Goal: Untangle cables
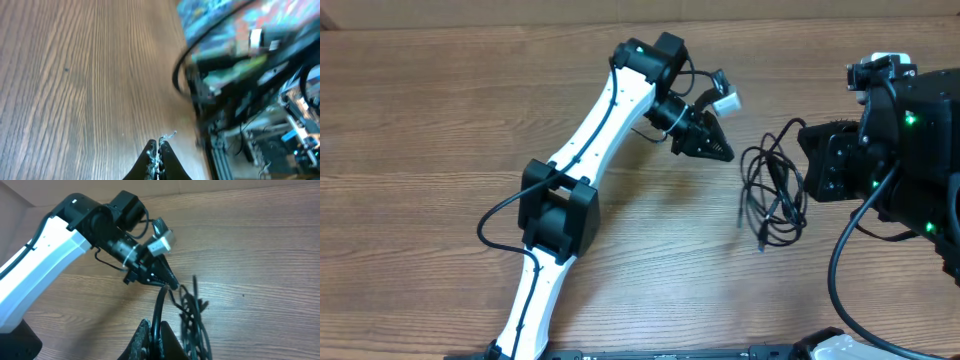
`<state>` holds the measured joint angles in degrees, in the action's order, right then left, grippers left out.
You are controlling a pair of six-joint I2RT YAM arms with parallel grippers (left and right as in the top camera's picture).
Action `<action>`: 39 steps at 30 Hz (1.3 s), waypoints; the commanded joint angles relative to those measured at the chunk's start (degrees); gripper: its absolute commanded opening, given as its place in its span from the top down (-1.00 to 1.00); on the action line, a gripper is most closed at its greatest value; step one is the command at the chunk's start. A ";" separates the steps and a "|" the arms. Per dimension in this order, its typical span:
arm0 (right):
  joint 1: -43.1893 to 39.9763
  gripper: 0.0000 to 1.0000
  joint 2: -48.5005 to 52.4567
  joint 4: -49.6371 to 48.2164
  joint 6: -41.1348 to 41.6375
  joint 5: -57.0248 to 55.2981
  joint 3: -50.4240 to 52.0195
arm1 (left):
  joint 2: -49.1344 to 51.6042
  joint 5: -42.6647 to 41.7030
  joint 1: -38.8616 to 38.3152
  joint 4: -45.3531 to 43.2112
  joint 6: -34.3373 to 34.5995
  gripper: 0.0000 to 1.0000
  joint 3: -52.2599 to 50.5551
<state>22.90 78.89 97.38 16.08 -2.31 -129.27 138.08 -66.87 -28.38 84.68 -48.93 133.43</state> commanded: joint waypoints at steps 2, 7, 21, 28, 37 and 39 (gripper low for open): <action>-0.26 0.93 -0.44 -0.46 0.17 0.28 -1.31 | -0.11 -4.98 2.69 0.52 1.92 0.54 -0.17; -0.26 0.93 -0.44 -0.63 0.17 0.26 -1.31 | -0.11 -4.94 3.26 0.94 5.46 -0.73 -0.17; -0.26 0.93 -0.44 -2.49 0.20 0.31 -1.31 | -0.11 -3.30 1.27 7.89 3.02 -0.81 -0.20; -0.26 0.93 -0.44 -1.99 0.20 0.31 -1.31 | -0.09 -2.84 -2.71 4.79 0.92 0.25 -0.20; -0.26 0.93 -0.44 -0.35 0.17 0.28 -1.29 | -0.11 4.98 -2.73 -4.92 15.34 0.91 -0.13; -0.26 0.92 -0.44 -0.35 0.20 0.31 -1.22 | -0.22 6.93 -1.55 -5.60 19.61 0.92 0.26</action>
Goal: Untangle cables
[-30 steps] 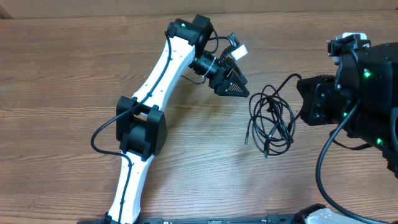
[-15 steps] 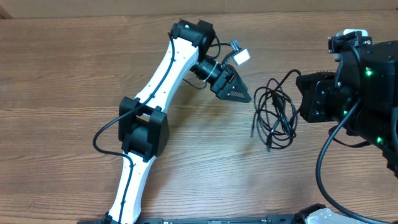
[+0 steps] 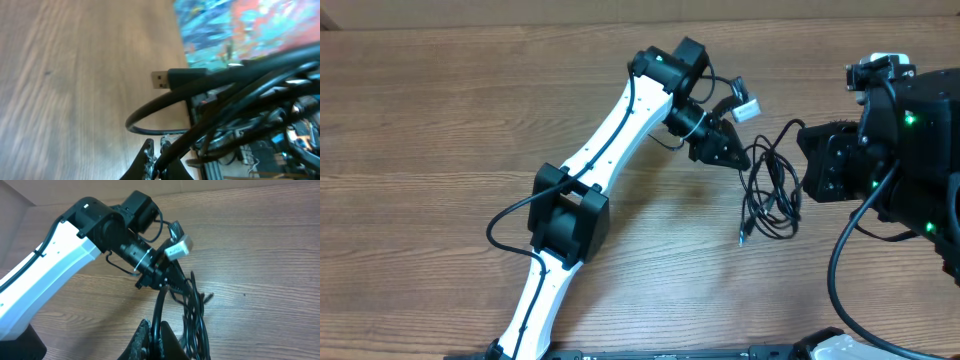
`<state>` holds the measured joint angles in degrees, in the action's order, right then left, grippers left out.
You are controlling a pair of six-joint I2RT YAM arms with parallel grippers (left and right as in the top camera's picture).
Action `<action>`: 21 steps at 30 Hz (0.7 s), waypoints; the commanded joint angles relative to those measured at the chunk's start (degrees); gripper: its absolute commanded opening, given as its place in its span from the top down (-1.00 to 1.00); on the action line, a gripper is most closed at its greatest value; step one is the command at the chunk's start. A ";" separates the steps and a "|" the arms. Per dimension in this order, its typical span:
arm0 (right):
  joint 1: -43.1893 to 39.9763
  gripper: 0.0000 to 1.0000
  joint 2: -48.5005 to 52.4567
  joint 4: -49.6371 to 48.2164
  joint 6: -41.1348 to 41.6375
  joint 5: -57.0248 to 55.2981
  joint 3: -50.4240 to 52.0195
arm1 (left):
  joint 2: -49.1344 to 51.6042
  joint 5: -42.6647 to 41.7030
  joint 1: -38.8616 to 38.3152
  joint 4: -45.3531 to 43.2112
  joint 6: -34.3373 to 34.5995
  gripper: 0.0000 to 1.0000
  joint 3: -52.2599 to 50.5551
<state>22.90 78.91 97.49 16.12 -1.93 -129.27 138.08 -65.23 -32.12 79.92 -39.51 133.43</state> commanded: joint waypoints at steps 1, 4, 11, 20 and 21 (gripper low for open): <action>-0.26 0.92 -0.46 -0.46 0.15 -0.09 -1.18 | -0.31 6.75 2.91 -0.61 12.26 0.91 0.83; -0.26 0.92 -0.26 -0.57 0.15 -1.73 -0.63 | -1.46 13.29 6.03 1.60 18.69 0.91 3.32; -2.91 0.92 -0.13 -1.97 0.76 -15.13 3.69 | -12.96 20.92 14.91 13.14 15.76 0.91 7.06; -19.32 0.93 0.20 -7.32 -0.50 -9.38 3.69 | -29.73 30.01 24.90 16.90 22.23 0.91 7.06; -22.16 0.92 0.55 -7.72 -1.49 -6.60 3.69 | -31.52 30.14 26.49 16.87 23.17 0.91 7.06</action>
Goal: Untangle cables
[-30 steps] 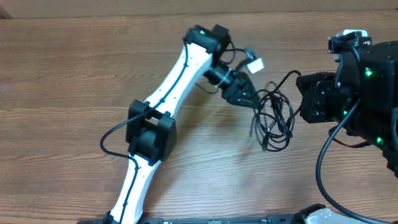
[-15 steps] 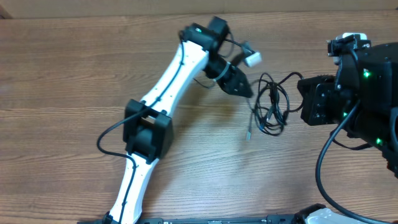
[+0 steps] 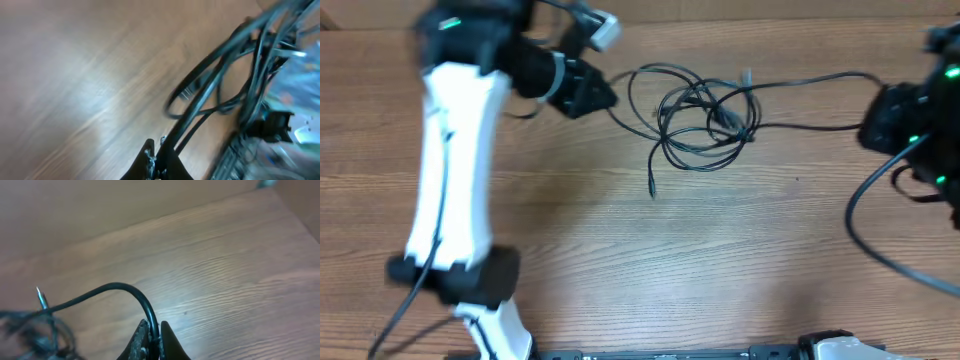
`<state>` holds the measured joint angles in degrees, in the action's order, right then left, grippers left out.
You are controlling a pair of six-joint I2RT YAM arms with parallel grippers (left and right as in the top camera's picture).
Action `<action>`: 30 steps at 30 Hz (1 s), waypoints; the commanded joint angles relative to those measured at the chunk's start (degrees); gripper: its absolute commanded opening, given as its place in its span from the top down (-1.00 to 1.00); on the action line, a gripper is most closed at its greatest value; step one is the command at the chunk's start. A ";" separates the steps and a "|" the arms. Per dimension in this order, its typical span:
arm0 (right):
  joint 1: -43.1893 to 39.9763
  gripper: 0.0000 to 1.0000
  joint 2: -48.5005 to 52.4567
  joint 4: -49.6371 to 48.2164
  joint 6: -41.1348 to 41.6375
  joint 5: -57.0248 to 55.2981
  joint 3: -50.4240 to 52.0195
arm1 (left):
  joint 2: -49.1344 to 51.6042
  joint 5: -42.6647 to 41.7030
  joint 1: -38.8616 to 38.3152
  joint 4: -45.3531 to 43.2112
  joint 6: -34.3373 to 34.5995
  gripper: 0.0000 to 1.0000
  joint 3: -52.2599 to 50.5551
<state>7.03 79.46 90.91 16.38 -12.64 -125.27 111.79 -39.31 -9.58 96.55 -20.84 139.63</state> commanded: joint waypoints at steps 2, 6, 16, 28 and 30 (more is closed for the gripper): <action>-11.08 0.92 0.79 -1.44 -2.95 8.50 -0.31 | -7.48 4.37 6.32 0.26 5.46 0.92 0.85; -19.19 0.92 2.99 -1.20 -4.50 14.62 -0.28 | -10.91 5.25 10.27 0.26 7.19 0.92 0.85; -32.15 0.92 9.77 -3.56 0.02 16.83 2.47 | -13.31 11.43 11.50 0.24 12.17 0.92 0.85; -41.90 0.92 11.34 -17.51 6.60 17.51 21.11 | -21.18 25.57 11.67 0.24 18.71 0.92 0.85; -42.36 0.92 11.37 -18.93 6.56 17.81 24.26 | -23.30 27.74 12.00 -0.04 19.85 0.92 0.85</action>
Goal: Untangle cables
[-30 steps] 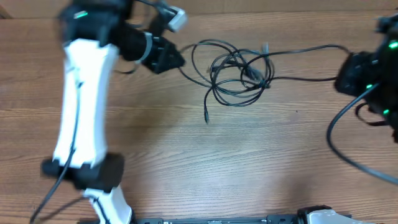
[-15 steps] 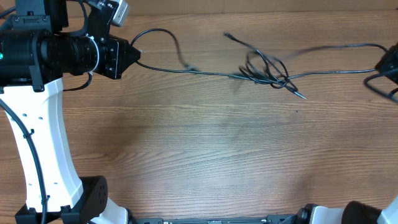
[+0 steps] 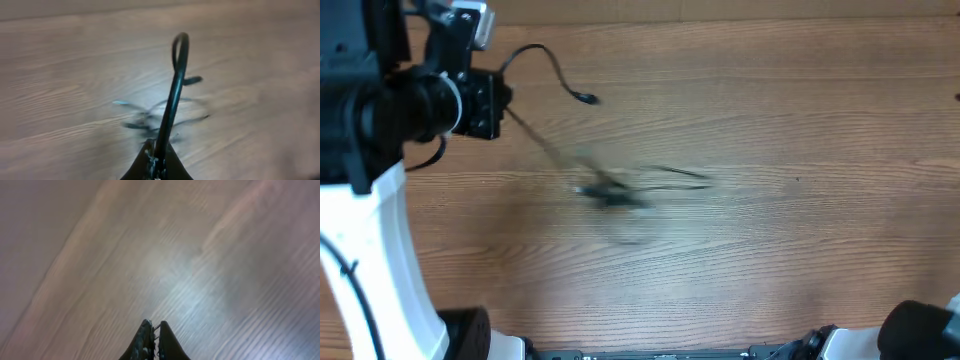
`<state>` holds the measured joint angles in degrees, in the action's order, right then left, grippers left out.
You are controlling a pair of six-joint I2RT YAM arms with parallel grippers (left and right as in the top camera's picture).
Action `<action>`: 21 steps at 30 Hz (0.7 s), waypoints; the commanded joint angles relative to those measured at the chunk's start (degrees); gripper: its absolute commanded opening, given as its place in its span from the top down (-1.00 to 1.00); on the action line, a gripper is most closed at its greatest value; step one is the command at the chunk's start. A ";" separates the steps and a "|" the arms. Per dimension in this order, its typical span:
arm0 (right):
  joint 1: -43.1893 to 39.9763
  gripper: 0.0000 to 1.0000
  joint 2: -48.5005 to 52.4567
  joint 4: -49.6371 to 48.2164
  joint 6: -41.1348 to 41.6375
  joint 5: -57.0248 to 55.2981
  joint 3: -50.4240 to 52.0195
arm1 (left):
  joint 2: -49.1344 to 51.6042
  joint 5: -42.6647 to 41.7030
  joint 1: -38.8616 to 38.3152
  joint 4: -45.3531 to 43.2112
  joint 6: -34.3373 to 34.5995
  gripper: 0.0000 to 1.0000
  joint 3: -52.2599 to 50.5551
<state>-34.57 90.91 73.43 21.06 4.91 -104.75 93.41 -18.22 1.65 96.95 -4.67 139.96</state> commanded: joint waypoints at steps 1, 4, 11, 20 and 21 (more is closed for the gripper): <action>-0.76 0.92 -0.09 -1.81 1.84 1.20 5.01 | -5.70 6.56 0.76 -0.90 3.67 0.92 0.52; 0.46 0.92 -0.11 -2.64 0.42 5.68 7.21 | -6.64 6.01 0.66 -2.19 3.67 0.92 0.52; 10.40 0.92 -0.15 -1.16 -2.05 8.66 7.39 | -2.97 -7.78 0.15 -4.02 3.58 0.92 0.50; 23.26 0.92 -0.15 2.54 -5.29 8.70 7.41 | 3.96 -34.18 -6.56 -14.69 5.11 0.92 0.50; 25.07 0.92 -0.15 2.95 -6.40 8.72 7.41 | 4.50 -35.82 -7.80 -16.68 6.14 0.91 0.50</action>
<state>-13.69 91.02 75.85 17.76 13.19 -97.27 97.49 -40.03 -3.07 83.57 -1.13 140.05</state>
